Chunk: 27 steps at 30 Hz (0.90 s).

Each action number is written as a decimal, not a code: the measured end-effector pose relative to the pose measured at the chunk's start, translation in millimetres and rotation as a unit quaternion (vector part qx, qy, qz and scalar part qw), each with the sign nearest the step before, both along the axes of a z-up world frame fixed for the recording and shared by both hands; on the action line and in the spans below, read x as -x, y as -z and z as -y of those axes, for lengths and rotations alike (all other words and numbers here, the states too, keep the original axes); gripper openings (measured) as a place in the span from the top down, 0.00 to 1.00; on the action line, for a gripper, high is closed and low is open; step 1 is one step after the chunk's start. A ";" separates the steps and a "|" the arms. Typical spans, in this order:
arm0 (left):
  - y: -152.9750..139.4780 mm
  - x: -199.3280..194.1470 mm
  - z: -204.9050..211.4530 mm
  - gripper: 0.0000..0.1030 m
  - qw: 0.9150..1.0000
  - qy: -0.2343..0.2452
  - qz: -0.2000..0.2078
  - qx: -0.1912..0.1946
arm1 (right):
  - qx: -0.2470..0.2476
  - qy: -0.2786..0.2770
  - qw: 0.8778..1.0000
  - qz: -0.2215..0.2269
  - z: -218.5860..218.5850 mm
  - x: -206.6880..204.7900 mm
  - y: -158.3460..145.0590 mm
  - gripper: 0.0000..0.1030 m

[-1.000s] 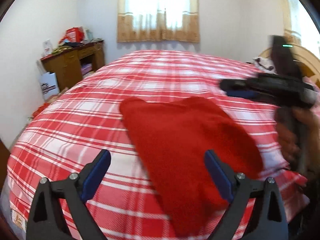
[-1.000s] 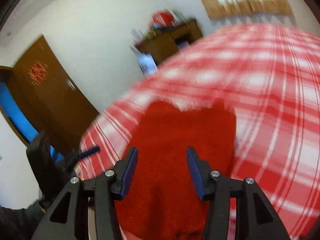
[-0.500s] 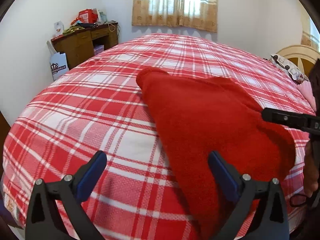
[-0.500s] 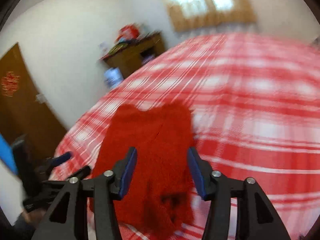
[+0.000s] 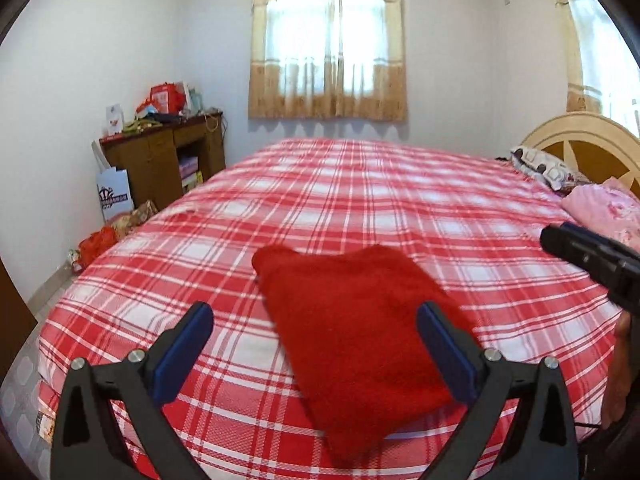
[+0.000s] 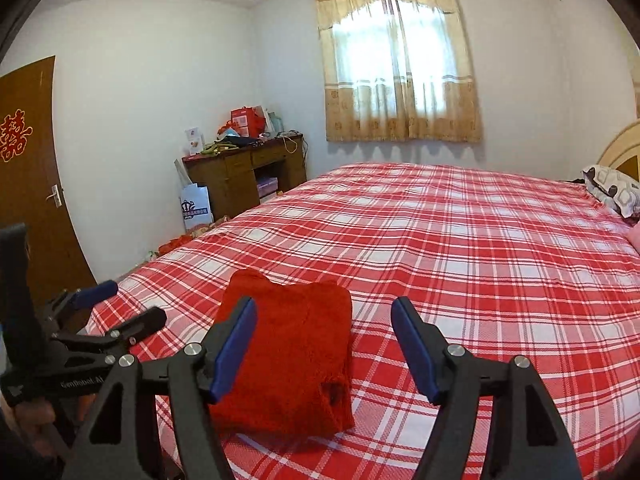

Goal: Fold small clothes

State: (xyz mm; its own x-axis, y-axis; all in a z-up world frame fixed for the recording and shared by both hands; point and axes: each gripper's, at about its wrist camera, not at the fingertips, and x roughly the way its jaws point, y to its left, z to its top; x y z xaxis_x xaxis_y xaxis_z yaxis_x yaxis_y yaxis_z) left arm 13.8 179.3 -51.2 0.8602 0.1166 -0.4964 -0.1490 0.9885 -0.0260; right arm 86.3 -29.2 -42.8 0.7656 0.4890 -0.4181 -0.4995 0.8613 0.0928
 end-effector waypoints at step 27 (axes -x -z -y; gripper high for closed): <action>-10.1 2.7 5.8 0.00 1.000 0.005 0.021 -0.008 | 0.000 -0.007 1.000 -0.007 -2.2 8.4 -0.4 0.31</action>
